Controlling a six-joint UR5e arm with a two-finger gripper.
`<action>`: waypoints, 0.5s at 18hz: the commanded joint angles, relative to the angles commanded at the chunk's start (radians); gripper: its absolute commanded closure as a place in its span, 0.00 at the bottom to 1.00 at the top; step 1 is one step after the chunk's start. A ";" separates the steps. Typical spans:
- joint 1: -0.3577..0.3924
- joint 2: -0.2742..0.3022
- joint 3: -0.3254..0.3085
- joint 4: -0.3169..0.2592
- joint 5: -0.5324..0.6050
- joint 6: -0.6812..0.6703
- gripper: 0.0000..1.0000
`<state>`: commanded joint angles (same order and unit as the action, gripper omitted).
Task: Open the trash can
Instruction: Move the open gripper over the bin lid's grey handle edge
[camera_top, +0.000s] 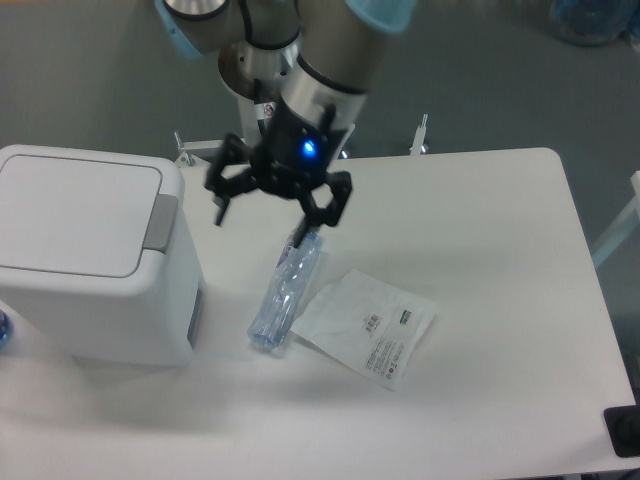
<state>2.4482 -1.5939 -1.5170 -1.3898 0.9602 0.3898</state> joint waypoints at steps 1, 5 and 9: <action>0.000 0.017 -0.020 0.003 0.005 -0.003 0.00; -0.008 0.034 -0.078 0.067 0.003 -0.005 0.00; -0.038 0.008 -0.097 0.141 0.011 -0.006 0.00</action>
<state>2.4099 -1.5861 -1.6137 -1.2487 0.9710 0.3835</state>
